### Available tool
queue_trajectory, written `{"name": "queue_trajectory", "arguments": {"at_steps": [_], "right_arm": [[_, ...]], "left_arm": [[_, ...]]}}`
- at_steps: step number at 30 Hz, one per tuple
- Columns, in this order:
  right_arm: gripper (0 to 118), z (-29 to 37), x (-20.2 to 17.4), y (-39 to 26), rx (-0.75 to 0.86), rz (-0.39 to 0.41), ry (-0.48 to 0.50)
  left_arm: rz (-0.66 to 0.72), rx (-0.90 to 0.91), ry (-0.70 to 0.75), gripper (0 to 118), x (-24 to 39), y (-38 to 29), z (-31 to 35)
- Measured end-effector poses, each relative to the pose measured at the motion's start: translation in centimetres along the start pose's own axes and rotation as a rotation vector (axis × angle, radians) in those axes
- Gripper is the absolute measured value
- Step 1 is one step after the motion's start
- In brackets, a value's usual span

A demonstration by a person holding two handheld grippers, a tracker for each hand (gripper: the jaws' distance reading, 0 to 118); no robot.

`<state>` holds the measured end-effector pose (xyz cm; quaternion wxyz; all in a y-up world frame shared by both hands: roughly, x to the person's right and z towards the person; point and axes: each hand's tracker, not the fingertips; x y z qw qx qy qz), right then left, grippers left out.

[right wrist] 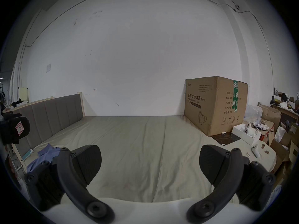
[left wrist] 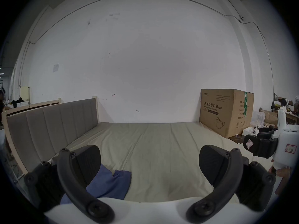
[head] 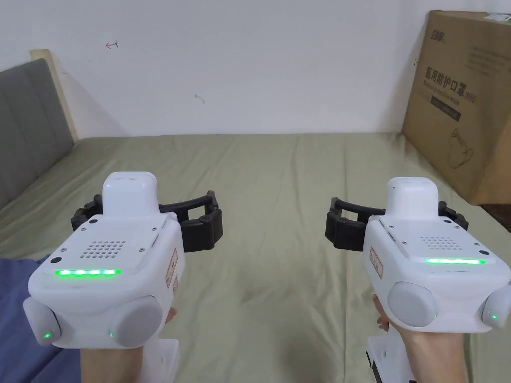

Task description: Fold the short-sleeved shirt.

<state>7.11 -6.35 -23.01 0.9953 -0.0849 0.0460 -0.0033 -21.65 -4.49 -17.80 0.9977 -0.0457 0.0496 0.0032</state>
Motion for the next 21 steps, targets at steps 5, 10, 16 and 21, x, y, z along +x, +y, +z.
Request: {"name": "queue_trajectory", "arguments": {"at_steps": [5, 10, 16, 21], "right_arm": [[118, -0.08, 0.07, 0.02, -0.002, -0.001, -0.004], [118, -0.14, 0.12, -0.01, -0.009, -0.007, -0.001], [118, -0.06, 0.16, 0.02, -0.008, -0.02, 0.0], [72, 0.47, -0.24, -0.06, 0.003, 0.016, 0.016]], "left_arm": [[0.001, 0.001, -0.002, 118, 0.05, 0.07, -0.03], [0.002, 0.005, 0.009, 118, 0.0, 0.12, 0.08], [0.013, 0.002, 0.001, 118, -0.16, 0.24, 0.07], [0.055, -0.022, -0.038, 65, -0.36, 0.59, 0.4]]}}
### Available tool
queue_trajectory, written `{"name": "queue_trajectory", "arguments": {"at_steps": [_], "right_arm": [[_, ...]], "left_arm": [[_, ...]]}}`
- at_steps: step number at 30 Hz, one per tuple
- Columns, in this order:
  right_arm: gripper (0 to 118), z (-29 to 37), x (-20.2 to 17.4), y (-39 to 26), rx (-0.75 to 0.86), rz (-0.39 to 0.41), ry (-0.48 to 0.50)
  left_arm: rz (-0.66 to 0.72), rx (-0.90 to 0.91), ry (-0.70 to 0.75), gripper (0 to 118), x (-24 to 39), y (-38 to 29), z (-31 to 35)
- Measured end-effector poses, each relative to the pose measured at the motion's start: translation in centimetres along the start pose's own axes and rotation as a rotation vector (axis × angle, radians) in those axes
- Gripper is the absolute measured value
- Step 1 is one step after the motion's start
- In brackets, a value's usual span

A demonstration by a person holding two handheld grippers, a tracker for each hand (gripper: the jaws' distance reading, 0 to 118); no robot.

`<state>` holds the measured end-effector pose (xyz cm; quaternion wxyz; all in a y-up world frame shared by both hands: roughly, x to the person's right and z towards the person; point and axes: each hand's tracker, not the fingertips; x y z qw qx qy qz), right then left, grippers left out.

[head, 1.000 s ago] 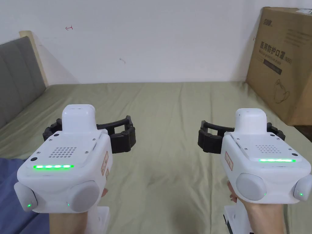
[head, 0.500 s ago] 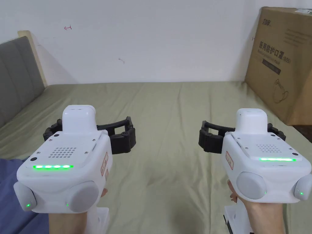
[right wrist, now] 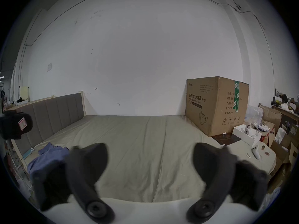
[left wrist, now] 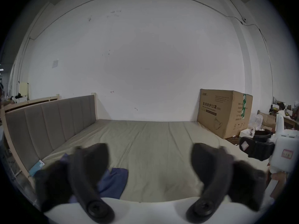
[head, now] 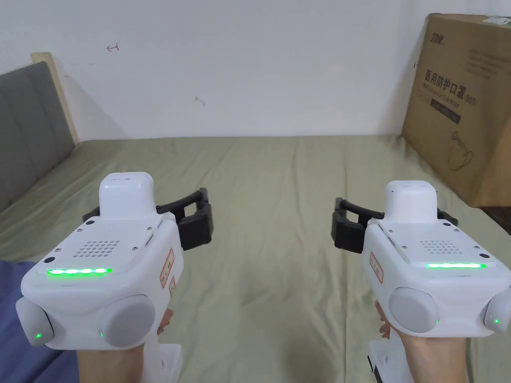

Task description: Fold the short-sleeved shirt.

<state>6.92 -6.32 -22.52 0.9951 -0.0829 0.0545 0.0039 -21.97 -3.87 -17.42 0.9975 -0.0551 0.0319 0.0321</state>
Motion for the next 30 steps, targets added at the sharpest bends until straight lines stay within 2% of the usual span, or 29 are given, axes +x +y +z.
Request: {"name": "queue_trajectory", "arguments": {"at_steps": [1, 2, 3, 5, 9, 14, 20, 26, 30], "right_arm": [[43, 0.0, 0.0, 0.0, 0.0, 0.001, 0.002], [19, -0.1, -0.1, 0.0, -0.006, 0.003, -0.003], [15, -0.3, -0.1, -0.1, -0.012, 0.003, -0.021], [1, -0.2, 0.1, -0.2, -0.01, -0.005, -0.022], [0, -0.2, 0.4, -0.4, -0.013, -0.01, -0.018], [0, -0.3, 0.2, -0.1, -0.025, -0.009, -0.033], [0, -0.9, -1.8, 0.8, -0.017, 0.02, 0.025], [0, -2.2, -7.3, 1.3, -0.029, 0.03, 0.206], [0, -2.9, -11.7, 1.1, -0.053, 0.042, 0.328]], "left_arm": [[0.007, 0.0, -0.002, 37, 0.0, 0.0, 0.0], [0.001, 0.0, 0.005, 16, 0.0, 0.0, -0.1], [-0.014, 0.0, 0.033, 6, 0.2, -0.1, -0.2], [-0.057, 0.038, 0.072, 0, 0.5, -0.3, 0.0], [0.005, 0.036, 0.031, 0, -0.2, -0.2, 0.1], [0.021, 0.024, 0.041, 0, -0.5, -0.2, -0.2], [0.009, 0.029, 0.071, 0, -2.0, 0.4, 0.8], [0.005, 0.04, 0.209, 0, -6.3, 1.1, 4.2], [0.003, 0.034, 0.353, 0, -9.5, 1.0, 6.9]]}}
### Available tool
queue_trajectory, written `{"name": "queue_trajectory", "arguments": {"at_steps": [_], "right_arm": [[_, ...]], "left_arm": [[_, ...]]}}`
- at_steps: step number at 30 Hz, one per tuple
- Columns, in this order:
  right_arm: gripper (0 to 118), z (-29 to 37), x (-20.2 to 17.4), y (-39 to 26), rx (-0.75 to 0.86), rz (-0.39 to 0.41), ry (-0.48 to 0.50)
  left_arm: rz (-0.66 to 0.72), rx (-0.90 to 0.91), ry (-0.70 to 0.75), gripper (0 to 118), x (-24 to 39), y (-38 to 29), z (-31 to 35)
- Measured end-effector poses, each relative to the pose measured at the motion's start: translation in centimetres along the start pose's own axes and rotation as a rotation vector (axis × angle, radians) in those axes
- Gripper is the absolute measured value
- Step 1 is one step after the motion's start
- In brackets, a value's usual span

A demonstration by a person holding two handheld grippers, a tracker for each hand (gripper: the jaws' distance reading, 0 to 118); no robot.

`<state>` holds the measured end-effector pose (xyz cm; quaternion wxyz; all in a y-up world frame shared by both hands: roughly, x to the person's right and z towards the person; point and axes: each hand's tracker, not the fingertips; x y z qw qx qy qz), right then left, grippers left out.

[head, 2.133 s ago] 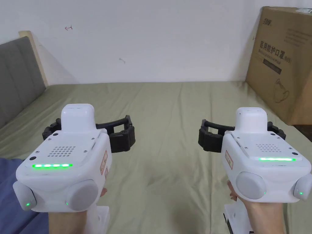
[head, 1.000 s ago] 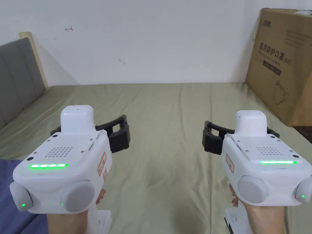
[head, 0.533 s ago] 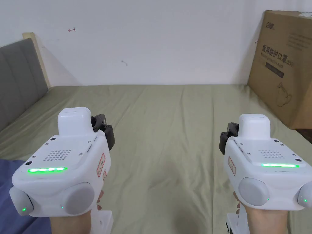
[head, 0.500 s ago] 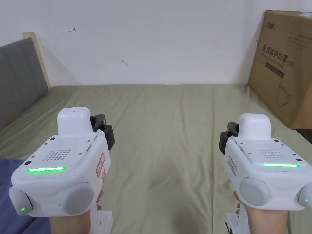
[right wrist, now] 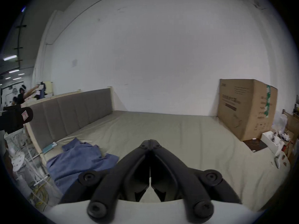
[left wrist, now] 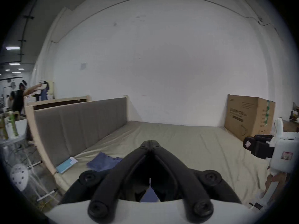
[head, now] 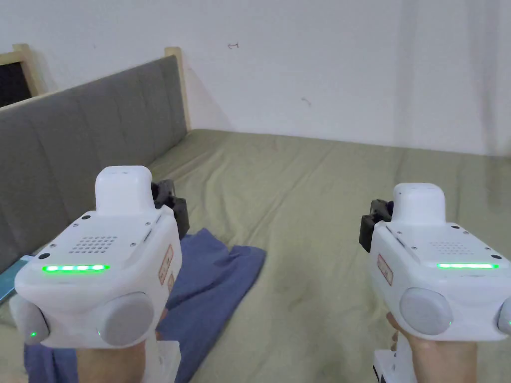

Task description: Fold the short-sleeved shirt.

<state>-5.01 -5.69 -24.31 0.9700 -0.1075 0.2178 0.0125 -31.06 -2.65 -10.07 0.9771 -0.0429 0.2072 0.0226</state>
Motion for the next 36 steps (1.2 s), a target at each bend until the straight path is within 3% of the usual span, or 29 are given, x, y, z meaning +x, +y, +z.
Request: {"name": "queue_trajectory", "arguments": {"at_steps": [8, 19, 20, 22, 23, 24, 34, 36], "right_arm": [[0, -1.7, -4.8, -1.2, -0.049, 0.036, 0.123], [0, -4.2, -2.3, -4.3, -0.165, -0.008, 0.074], [0, -4.8, -2.1, -4.5, -0.178, -0.021, 0.07], [0, -5.9, -1.7, -5.1, -0.199, -0.033, 0.06], [0, -6.4, -1.5, -5.4, -0.208, -0.037, 0.055], [0, -6.9, -1.3, -5.6, -0.219, -0.039, 0.048], [0, -11.0, 0.4, -8.1, -0.333, -0.094, 0.02], [0, -11.4, 0.6, -8.7, -0.353, -0.101, 0.014]], "left_arm": [[0.038, -0.081, 0.09, 0, -4.3, -1.5, -0.3], [0.057, -0.411, 0.02, 1, -5.0, -9.8, -9.6], [0.082, -0.448, 0.0, 11, -5.2, -10.7, -10.7], [0.084, -0.531, 0.009, 79, -5.5, -12.6, -13.1], [0.093, -0.568, 0.001, 101, -5.6, -13.7, -14.1], [0.092, -0.596, -0.005, 115, -5.6, -14.6, -15.1], [-0.002, -0.887, -0.039, 113, -4.4, -22.3, -21.9], [-0.056, -0.864, -0.015, 110, -4.0, -23.0, -21.8]]}}
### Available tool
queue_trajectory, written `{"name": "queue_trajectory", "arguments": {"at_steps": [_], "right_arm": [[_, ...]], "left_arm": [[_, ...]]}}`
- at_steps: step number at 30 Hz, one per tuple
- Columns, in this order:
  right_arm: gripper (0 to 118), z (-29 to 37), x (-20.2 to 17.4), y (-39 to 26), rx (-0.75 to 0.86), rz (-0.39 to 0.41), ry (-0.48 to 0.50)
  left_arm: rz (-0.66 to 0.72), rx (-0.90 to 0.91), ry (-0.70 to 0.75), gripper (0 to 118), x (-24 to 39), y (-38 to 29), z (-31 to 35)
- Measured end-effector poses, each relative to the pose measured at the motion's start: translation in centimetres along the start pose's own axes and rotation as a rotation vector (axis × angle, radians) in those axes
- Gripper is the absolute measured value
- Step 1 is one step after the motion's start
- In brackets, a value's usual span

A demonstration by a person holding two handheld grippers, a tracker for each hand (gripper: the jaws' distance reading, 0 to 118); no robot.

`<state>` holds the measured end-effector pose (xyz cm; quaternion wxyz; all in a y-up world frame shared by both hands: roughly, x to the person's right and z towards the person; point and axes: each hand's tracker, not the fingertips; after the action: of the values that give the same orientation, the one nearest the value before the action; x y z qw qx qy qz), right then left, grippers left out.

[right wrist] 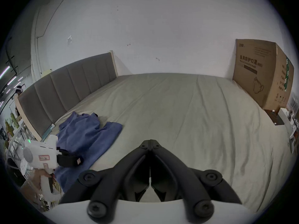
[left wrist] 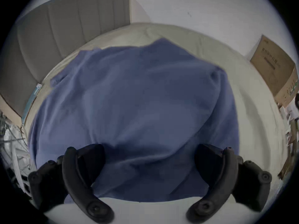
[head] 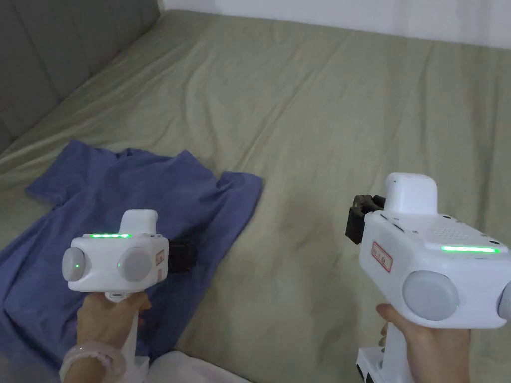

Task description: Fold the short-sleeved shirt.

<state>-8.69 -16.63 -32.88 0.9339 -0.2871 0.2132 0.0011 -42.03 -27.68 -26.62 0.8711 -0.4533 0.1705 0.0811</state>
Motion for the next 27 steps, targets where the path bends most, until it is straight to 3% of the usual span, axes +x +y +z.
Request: {"name": "queue_trajectory", "arguments": {"at_steps": [2, 4, 5, 6, 8, 16, 22, 27], "right_arm": [[0, -0.5, 0.3, -0.5, -0.021, -0.012, 0.005], [0, -0.8, 0.3, -0.9, -0.036, -0.02, 0.002], [0, -0.9, 0.4, -1.1, -0.044, -0.029, -0.001], [0, -1.0, 0.5, -1.2, -0.051, -0.041, 0.001], [0, -0.8, 0.7, -1.3, -0.057, -0.065, 0.009], [0, 0.7, 2.2, -0.9, -0.042, -0.102, -0.007], [0, 3.4, 4.2, -0.3, 0.002, -0.159, -0.025], [0, 7.4, 7.5, 0.6, 0.076, -0.212, -0.081]], "left_arm": [[0.021, -0.007, -0.013, 94, -0.1, 0.7, 0.8], [0.049, 0.008, -0.01, 61, -0.4, 1.0, 1.4], [0.057, 0.008, 0.001, 39, -0.5, 1.3, 1.7], [0.057, 0.018, 0.018, 7, -0.6, 1.6, 1.9], [0.061, 0.007, 0.099, 6, -1.1, 1.8, 1.8], [0.209, 0.006, -0.052, 6, -2.6, 3.3, 4.2], [0.101, 0.162, -0.121, 6, 0.8, 8.2, 10.5], [-0.003, 0.287, -0.325, 6, 8.7, 12.9, 16.0]]}}
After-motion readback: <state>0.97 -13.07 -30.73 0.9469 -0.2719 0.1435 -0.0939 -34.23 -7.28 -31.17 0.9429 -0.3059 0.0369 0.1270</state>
